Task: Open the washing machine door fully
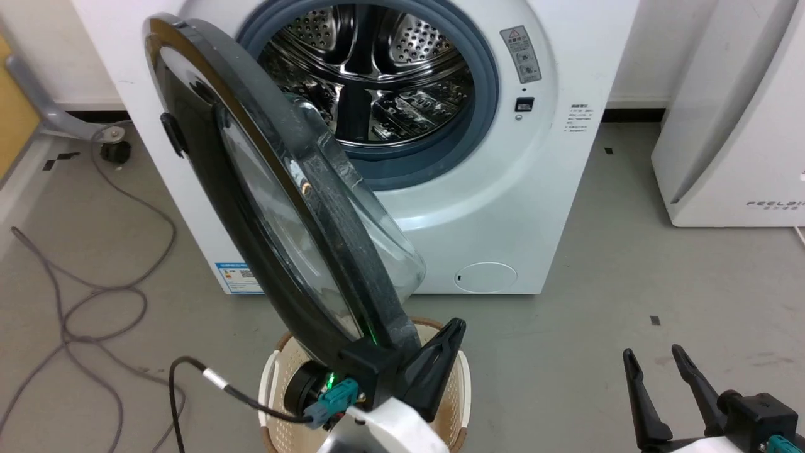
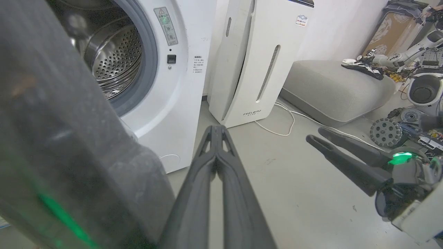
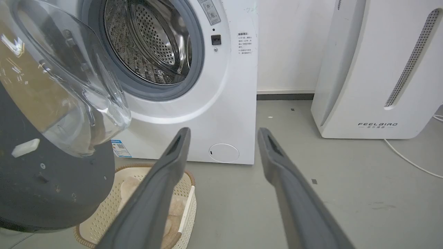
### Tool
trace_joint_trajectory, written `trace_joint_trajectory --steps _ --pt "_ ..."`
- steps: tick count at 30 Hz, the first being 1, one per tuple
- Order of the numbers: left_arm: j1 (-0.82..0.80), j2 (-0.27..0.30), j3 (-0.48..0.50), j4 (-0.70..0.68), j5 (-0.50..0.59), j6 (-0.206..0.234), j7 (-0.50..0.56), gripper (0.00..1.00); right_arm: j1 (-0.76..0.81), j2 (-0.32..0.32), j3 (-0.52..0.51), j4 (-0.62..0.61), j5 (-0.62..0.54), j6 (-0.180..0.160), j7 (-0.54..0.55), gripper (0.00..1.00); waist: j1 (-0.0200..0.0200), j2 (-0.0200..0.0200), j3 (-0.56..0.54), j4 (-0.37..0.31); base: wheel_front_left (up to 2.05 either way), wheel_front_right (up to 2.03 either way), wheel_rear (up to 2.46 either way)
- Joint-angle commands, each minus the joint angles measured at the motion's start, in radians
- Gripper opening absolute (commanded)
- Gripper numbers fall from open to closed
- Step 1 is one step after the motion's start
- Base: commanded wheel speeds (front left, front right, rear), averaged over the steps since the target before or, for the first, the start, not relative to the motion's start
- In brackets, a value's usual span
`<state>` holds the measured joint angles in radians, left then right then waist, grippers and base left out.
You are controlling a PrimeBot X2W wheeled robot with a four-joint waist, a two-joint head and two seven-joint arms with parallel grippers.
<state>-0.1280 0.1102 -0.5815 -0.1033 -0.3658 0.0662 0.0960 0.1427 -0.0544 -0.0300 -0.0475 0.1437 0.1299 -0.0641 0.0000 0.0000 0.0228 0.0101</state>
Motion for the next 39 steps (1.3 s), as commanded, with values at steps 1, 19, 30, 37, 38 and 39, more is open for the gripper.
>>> trace_joint_trajectory --steps 1,19,30,37,38,39 --pt "0.016 0.009 0.007 -0.005 -0.004 0.007 -0.002 0.0 -0.01 0.004 -0.001 0.002 0.005 0.001 -0.007 1.0 0.0 0.0 0.0 0.004 0.0 0.0 0.0" --pt "0.127 0.054 0.032 -0.095 0.004 0.086 -0.006 0.0 -0.001 0.004 -0.006 0.007 0.009 0.001 -0.001 1.0 0.0 0.0 -0.025 0.076 0.0 0.0 0.0" --pt "0.183 0.082 0.063 -0.163 0.01 0.133 -0.02 0.0 0.01 0.004 -0.006 -0.003 0.001 0.001 0.014 1.0 0.0 0.0 -0.033 0.15 0.0 0.0 0.0" --pt "0.198 0.117 0.111 -0.212 0.022 0.168 -0.025 0.0 0.013 0.004 -0.007 -0.015 0.009 0.001 0.022 1.0 0.0 0.0 -0.035 0.202 0.0 0.0 0.0" --pt "0.199 0.121 0.119 -0.215 0.024 0.173 -0.027 0.0 0.014 0.004 -0.008 -0.016 0.011 0.001 0.022 1.0 0.0 0.0 -0.034 0.209 0.0 0.0 0.0" --pt "0.2 0.125 0.129 -0.217 0.024 0.178 -0.03 0.0 0.014 0.004 -0.008 -0.018 0.011 0.001 0.021 1.0 0.0 0.0 -0.033 0.215 0.0 0.0 0.0"
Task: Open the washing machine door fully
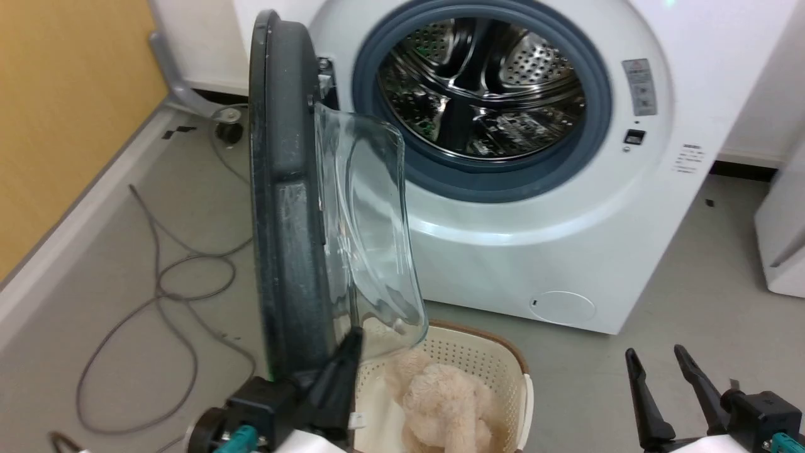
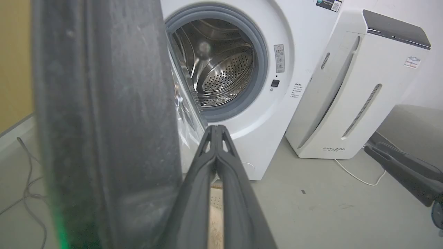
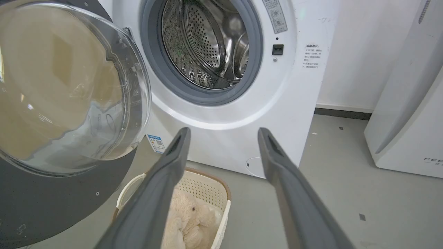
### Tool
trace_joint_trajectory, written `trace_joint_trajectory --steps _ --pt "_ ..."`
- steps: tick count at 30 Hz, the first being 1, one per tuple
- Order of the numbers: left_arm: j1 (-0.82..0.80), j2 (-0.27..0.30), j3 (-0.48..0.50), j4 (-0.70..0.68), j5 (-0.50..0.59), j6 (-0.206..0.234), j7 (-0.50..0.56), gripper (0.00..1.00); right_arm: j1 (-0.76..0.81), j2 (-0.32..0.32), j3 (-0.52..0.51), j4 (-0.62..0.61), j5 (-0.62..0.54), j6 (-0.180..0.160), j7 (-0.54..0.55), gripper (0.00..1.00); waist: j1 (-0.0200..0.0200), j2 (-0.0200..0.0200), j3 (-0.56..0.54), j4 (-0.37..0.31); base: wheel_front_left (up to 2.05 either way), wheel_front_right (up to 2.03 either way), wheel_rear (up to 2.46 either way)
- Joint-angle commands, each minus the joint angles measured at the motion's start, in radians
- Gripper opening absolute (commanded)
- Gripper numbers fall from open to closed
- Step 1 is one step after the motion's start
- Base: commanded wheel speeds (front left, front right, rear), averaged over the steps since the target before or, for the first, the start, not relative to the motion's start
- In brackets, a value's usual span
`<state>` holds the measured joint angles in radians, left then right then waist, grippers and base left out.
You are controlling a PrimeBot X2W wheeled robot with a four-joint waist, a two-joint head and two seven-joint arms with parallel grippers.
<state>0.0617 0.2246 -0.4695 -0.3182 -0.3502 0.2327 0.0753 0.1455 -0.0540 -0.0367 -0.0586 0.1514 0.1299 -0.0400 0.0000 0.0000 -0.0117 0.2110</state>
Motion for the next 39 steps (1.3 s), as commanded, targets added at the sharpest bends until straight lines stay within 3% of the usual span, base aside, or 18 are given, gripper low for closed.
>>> trace_joint_trajectory --steps 1,8,17,29,39 --pt "0.011 0.016 0.027 -0.004 0.012 0.018 -0.014 0.0 0.011 0.004 0.001 -0.008 0.003 0.001 -0.002 1.0 0.0 0.0 0.003 0.018 0.0 0.0 0.0" --pt "0.016 0.042 0.115 -0.002 0.01 0.063 -0.048 0.0 0.009 0.004 0.0 -0.013 0.0 0.001 0.0 1.0 0.0 0.0 0.009 0.035 0.0 0.0 0.0" --pt "0.0 0.113 0.317 0.084 -0.042 0.101 -0.122 0.0 0.006 0.004 0.002 -0.031 0.01 0.001 0.007 1.0 0.0 0.0 0.02 0.035 0.0 0.0 0.0" --pt "-0.121 0.219 0.485 0.4 -0.107 0.036 -0.261 0.0 -0.004 0.004 0.003 -0.038 0.014 0.001 0.015 1.0 0.0 0.0 0.041 0.011 0.0 0.0 0.0" --pt "-0.24 0.271 0.543 0.687 -0.113 -0.04 -0.33 0.0 -0.023 0.004 0.015 -0.022 0.023 0.001 0.008 1.0 0.0 0.0 0.051 -0.014 0.0 0.0 0.0"
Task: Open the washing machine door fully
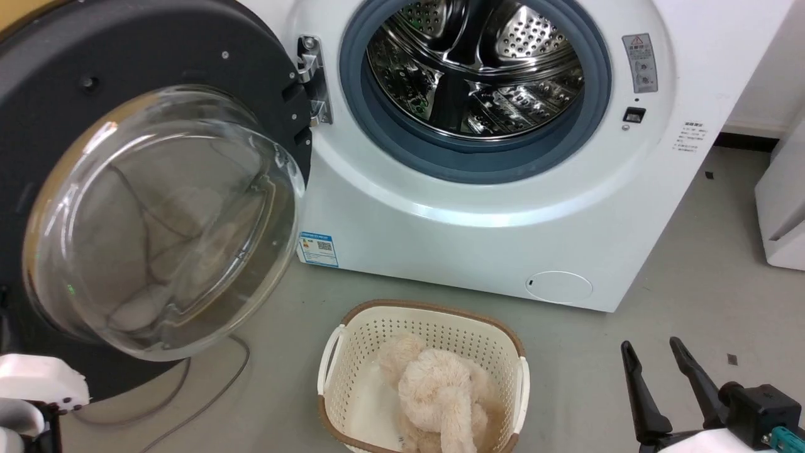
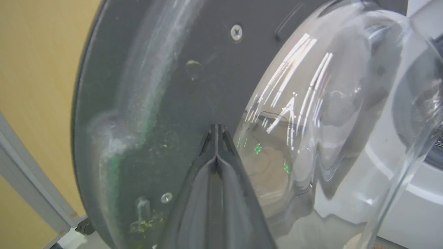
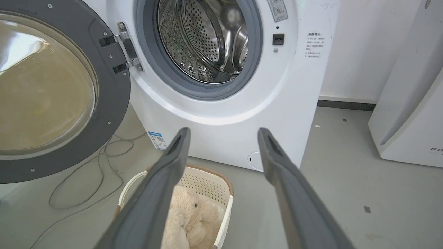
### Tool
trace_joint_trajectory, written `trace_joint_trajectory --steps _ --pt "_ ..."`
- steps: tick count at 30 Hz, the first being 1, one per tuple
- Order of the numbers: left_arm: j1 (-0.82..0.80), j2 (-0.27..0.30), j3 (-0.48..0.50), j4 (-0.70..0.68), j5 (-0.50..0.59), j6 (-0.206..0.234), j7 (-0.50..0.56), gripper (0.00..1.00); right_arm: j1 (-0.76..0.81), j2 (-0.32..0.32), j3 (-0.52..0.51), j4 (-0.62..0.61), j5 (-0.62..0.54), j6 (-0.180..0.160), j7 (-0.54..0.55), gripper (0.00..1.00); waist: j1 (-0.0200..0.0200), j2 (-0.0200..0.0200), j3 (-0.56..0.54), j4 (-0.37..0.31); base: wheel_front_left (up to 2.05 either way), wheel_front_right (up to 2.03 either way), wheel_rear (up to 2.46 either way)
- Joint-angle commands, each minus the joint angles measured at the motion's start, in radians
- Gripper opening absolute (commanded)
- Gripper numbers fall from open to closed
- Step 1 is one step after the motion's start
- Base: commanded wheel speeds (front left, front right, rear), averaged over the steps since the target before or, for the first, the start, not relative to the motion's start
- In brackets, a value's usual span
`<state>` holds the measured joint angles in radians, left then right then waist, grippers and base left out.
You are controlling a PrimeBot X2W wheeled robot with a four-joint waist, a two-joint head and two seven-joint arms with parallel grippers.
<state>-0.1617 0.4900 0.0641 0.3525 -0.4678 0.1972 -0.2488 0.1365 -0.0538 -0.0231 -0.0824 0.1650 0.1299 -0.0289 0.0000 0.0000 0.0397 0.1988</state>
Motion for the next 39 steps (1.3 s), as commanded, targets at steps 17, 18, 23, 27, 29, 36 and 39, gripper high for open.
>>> trace_joint_trajectory --steps 17,18,23,27,29,36,39 --pt "0.108 -0.157 0.111 -0.053 0.134 -0.03 -0.013 0.0 -0.01 0.004 -0.011 0.03 0.012 0.001 -0.019 1.0 0.0 0.0 -0.036 -0.004 0.0 0.0 0.0" --pt "0.128 -0.169 0.11 -0.076 0.14 -0.026 -0.013 0.0 -0.009 0.004 -0.014 0.03 0.011 0.001 -0.02 1.0 0.0 0.0 -0.039 -0.004 0.0 0.0 0.0" --pt "0.228 -0.215 0.056 -0.184 0.17 -0.021 -0.001 0.99 0.001 0.004 -0.02 0.028 0.005 0.001 -0.019 1.0 0.0 0.0 -0.052 -0.004 0.0 0.0 0.0" --pt "0.288 -0.244 0.008 -0.284 0.191 -0.01 0.03 1.0 0.003 0.004 -0.024 0.022 -0.003 0.001 -0.016 1.0 0.0 0.0 -0.059 -0.008 0.0 0.0 0.0" --pt "0.313 -0.256 -0.023 -0.325 0.204 -0.01 0.053 1.0 0.004 0.004 -0.028 0.018 -0.007 0.001 -0.015 1.0 0.0 0.0 -0.063 -0.009 0.0 0.0 0.0" --pt "0.335 -0.295 -0.123 -0.409 0.222 -0.031 0.095 1.0 0.011 0.004 -0.037 -0.01 -0.027 0.001 -0.001 1.0 0.0 0.0 -0.073 -0.021 0.0 0.0 0.0" --pt "0.32 -0.297 -0.168 -0.422 0.241 -0.049 0.107 1.0 0.014 0.004 -0.033 -0.025 -0.038 0.001 0.01 1.0 0.0 0.0 -0.077 -0.036 0.0 0.0 0.0"
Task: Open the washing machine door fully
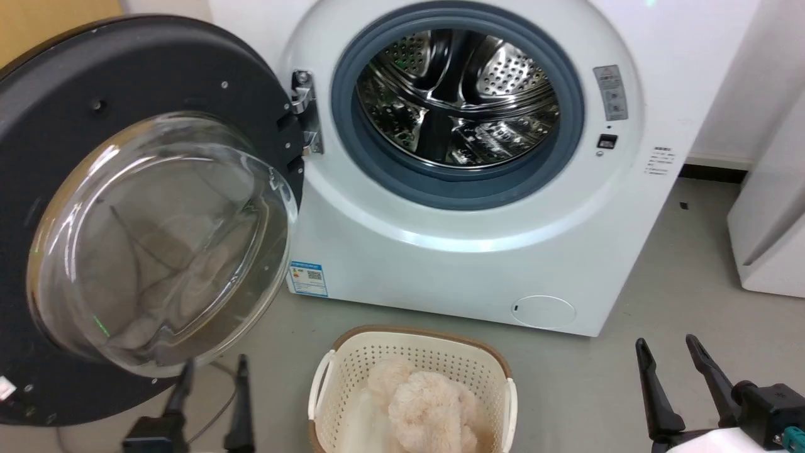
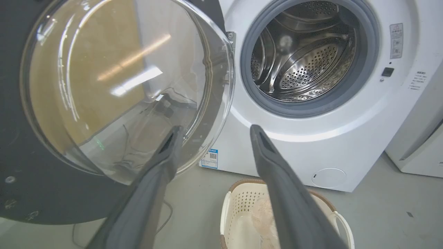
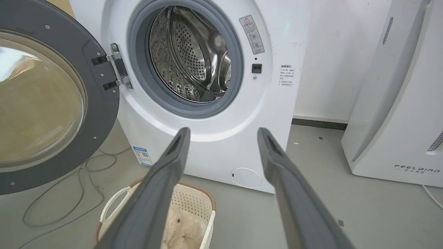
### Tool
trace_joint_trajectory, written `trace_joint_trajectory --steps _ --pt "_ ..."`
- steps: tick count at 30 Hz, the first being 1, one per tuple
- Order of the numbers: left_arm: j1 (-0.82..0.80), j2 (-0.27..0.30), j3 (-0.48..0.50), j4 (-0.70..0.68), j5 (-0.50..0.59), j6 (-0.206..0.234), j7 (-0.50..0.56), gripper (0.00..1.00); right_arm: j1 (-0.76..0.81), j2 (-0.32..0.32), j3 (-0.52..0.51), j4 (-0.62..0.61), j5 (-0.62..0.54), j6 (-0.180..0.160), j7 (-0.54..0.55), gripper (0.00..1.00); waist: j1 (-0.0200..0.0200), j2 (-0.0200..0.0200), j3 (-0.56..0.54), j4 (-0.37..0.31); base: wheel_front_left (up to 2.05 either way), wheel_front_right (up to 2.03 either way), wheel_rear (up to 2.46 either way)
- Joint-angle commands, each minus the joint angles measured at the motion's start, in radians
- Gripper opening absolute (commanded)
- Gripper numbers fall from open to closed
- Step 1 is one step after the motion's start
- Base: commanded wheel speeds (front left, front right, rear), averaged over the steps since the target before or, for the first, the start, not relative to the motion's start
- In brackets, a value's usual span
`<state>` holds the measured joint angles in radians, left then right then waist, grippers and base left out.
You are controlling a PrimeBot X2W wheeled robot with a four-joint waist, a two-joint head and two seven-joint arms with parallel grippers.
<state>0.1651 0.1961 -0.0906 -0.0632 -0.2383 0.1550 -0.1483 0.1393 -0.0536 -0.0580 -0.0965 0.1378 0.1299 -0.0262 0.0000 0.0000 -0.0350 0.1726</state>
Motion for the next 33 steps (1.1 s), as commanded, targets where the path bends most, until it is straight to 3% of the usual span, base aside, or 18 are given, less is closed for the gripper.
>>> trace_joint_trajectory --steps 1,9,17,31,32,33 --pt "-0.015 -0.004 -0.026 -0.006 0.016 -0.013 0.007 1.0 0.013 0.003 0.002 -0.016 -0.016 0.001 0.011 1.0 0.0 0.0 -0.003 -0.016 0.0 0.0 0.0" --pt "-0.07 -0.008 -0.09 0.03 0.05 -0.034 0.009 1.0 0.021 0.003 0.009 -0.04 -0.045 0.001 0.036 1.0 0.0 0.0 -0.004 -0.075 0.0 0.0 0.0" --pt "-0.086 -0.013 -0.103 0.07 0.056 -0.022 0.009 1.0 0.033 0.003 0.016 -0.056 -0.063 0.001 0.056 1.0 0.0 0.0 -0.007 -0.138 0.0 0.0 0.0" --pt "-0.069 -0.012 -0.107 0.079 0.037 -0.01 0.028 1.0 0.031 0.003 0.03 -0.059 -0.048 0.001 0.062 1.0 0.0 0.0 -0.011 -0.143 0.0 0.0 0.0" --pt "-0.076 -0.016 -0.107 0.08 0.041 -0.014 0.029 0.0 0.019 0.0 0.03 -0.056 -0.052 0.0 0.06 0.0 0.0 0.0 -0.011 -0.143 0.0 0.0 0.0" --pt "-0.076 -0.016 -0.107 0.08 0.042 -0.014 0.029 0.0 0.018 0.0 0.03 -0.055 -0.052 0.0 0.06 0.0 0.0 0.0 -0.011 -0.144 0.0 0.0 0.0"
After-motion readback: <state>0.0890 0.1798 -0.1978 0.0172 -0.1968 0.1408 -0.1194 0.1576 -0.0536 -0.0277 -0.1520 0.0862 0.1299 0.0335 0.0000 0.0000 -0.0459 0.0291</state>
